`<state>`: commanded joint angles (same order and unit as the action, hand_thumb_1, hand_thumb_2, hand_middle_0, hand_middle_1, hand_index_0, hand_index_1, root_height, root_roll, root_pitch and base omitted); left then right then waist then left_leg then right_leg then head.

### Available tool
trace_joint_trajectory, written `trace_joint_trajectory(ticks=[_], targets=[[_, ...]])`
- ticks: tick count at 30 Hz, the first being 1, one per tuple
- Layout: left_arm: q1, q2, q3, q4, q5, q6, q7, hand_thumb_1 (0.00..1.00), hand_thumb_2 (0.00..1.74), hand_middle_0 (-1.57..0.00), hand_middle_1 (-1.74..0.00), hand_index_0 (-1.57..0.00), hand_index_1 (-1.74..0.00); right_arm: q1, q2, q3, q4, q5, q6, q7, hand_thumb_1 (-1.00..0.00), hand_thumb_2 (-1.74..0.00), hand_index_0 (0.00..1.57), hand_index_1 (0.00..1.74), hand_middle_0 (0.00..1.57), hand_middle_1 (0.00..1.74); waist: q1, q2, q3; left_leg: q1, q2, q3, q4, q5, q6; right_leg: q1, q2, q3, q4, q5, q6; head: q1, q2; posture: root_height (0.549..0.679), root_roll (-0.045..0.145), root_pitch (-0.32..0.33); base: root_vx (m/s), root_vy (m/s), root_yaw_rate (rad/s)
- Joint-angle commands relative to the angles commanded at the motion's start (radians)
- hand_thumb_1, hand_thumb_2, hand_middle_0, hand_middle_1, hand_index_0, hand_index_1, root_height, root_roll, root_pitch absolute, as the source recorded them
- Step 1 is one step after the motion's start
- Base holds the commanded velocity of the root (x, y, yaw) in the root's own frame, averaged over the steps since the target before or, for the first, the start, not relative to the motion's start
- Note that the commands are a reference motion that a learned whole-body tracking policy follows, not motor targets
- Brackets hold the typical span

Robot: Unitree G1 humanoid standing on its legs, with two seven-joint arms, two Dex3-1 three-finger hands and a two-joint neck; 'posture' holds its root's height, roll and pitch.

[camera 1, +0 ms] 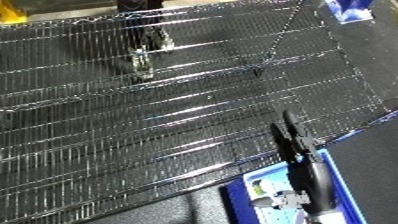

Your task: Pick up the object and place it into the box

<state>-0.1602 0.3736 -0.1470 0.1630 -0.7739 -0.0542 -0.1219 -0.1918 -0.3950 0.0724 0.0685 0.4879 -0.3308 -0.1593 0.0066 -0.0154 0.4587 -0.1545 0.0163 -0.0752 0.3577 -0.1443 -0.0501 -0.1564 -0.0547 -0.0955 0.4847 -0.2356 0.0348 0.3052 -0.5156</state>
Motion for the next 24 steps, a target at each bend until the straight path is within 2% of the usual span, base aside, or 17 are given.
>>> trace_joint_trajectory(ticks=[6,14,24], targets=[[0.017,0.004,0.007,-0.012,-0.001,0.004,-0.008,1.0,1.74,-1.57,-1.74,-1.57,-1.74,0.01,0.001,-0.008,0.004,0.0,-0.01,-0.028,0.0,0.0,0.0,0.0,0.0,0.0,0.002,-0.001,0.003,-0.005,0.0,0.002,0.011,-0.005,0.0024,0.0,-0.0007,0.0,0.005,-0.001,0.0009,0.022,0.026,0.668,0.041,-0.042,0.022,-0.005,-0.025],[0.036,0.004,0.012,-0.009,-0.009,-0.004,-0.013,1.0,1.74,-1.57,-1.74,-1.57,-1.74,0.029,0.008,-0.025,0.017,-0.004,-0.021,-0.092,0.0,0.0,0.0,0.0,0.0,0.0,-0.004,0.006,0.006,-0.01,0.0,0.008,0.022,-0.01,0.0024,-0.006,-0.0042,0.004,0.013,-0.001,0.0015,0.041,0.042,0.668,0.042,-0.041,0.011,0.015,-0.04],[0.041,0.007,0.007,-0.015,-0.019,-0.003,-0.013,1.0,1.74,-1.57,-1.74,-1.57,-1.74,0.033,0.004,-0.019,0.047,-0.018,-0.023,-0.134,0.0,0.0,0.0,0.0,0.0,0.0,-0.007,0.015,0.015,-0.023,-0.005,0.015,0.034,-0.013,0.0039,-0.021,-0.0078,0.009,0.026,-0.003,0.0012,0.071,0.058,0.667,0.044,-0.037,0.004,0.011,-0.028]])
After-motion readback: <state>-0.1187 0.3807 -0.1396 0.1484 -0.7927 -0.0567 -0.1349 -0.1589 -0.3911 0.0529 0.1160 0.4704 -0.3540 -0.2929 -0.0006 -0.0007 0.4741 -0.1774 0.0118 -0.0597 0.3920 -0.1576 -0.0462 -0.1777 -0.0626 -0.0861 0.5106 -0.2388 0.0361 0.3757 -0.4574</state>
